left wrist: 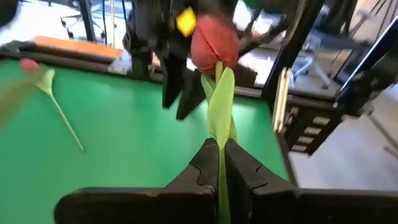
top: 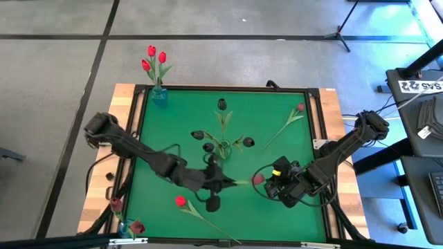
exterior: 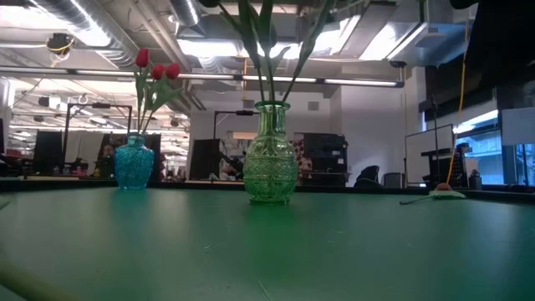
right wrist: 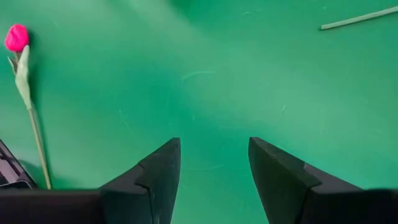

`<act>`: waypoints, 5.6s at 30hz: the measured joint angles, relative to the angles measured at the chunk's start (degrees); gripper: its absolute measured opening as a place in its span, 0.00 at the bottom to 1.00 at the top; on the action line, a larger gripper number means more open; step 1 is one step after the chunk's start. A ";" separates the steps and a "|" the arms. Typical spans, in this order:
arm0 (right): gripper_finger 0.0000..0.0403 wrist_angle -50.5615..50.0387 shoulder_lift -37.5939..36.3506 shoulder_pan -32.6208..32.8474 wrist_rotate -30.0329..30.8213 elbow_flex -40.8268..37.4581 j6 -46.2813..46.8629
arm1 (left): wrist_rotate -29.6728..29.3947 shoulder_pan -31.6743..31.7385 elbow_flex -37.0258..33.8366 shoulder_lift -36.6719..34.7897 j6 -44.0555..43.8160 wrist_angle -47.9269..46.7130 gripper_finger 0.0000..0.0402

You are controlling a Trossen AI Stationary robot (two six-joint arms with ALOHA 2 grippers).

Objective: Sort flowers into vase by color
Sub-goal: Put the dark red tulip into the bottom bottom blue vase

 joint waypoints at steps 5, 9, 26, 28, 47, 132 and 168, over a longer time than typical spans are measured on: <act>0.47 0.28 0.00 0.02 0.00 0.01 -0.40 | -3.11 -0.76 0.00 -6.88 0.17 -0.80 0.00; 0.47 1.08 0.00 0.02 0.97 0.00 -0.70 | -4.22 -0.88 0.01 -11.91 -0.34 1.26 0.00; 0.47 26.17 -0.24 8.06 17.58 23.48 -46.06 | -5.32 -7.29 0.07 -14.55 7.07 22.23 0.01; 0.47 33.06 -0.24 7.91 19.18 26.10 -56.09 | -5.32 -6.49 0.07 -13.81 7.24 23.54 0.01; 0.47 52.61 2.27 -3.90 11.23 26.77 -75.30 | -4.73 -2.19 0.07 -6.23 7.35 36.42 0.01; 0.53 35.07 -0.47 -11.90 -1.59 26.80 -64.36 | 1.80 2.17 0.07 -9.39 -2.84 10.13 0.00; 0.49 33.08 1.67 1.51 22.99 26.80 -55.48 | 16.98 -32.95 0.09 -36.39 0.90 -5.42 0.00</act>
